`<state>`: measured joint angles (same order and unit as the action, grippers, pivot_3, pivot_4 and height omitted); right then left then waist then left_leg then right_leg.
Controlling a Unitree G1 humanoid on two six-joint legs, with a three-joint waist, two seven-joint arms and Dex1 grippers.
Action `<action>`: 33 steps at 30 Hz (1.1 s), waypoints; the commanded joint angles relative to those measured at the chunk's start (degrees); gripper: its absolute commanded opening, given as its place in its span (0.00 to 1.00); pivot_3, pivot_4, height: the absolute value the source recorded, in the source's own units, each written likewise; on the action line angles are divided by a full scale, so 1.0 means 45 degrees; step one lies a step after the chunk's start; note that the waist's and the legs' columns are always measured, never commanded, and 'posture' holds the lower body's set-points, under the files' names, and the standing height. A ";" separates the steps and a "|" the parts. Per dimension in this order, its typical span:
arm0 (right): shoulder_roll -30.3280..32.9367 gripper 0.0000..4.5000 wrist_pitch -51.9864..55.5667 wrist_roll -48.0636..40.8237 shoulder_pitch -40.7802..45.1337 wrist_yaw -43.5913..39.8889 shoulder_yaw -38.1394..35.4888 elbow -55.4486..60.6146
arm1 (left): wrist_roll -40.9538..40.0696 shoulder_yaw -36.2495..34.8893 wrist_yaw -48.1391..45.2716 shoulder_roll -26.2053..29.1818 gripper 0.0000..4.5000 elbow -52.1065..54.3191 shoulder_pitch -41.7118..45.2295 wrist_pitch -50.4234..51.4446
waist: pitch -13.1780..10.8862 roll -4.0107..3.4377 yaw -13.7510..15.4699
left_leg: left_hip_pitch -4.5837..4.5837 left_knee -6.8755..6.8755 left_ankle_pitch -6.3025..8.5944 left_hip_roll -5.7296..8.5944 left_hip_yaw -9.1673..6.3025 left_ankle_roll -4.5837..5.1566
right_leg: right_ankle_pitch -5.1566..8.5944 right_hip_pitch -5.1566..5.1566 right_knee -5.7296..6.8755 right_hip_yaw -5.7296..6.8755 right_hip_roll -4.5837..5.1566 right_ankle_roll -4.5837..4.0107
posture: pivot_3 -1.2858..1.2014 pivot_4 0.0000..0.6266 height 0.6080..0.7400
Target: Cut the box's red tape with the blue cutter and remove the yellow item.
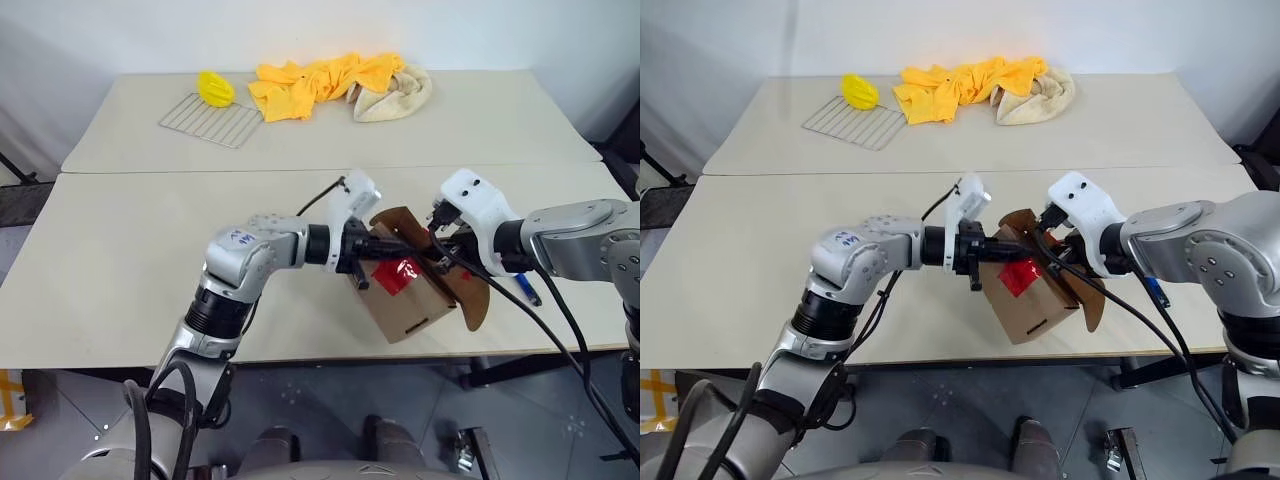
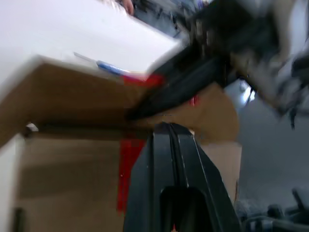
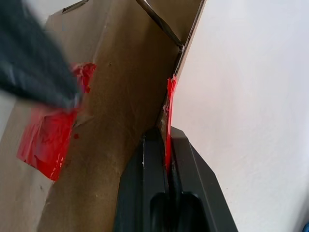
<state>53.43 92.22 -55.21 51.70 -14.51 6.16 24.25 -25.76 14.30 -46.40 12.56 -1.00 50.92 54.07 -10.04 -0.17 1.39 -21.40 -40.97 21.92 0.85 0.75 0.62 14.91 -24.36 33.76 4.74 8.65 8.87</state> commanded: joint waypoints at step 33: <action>0.3468 0.00 -0.7038 -1.2842 -0.2627 1.2368 -0.0534 0.1164 | 0.3005 0.1778 -0.0382 0.0913 0.00 -0.1081 -0.0985 -0.3579 | -0.0021 0.0036 0.0033 | -0.0003 -0.0014 -0.0001 -0.0016 0.0018 0.0008 | -0.0001 0.0002 0.0002 -0.0004 0.0000 0.0000 | 0.52 0.24 1.00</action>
<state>68.47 63.34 -111.88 39.84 38.63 3.07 26.52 -12.91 22.65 -48.22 17.37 -5.81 45.32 39.68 -10.13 -0.01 1.54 -21.41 -41.04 21.91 0.79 0.84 0.65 14.90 -24.35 33.78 4.71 8.65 8.87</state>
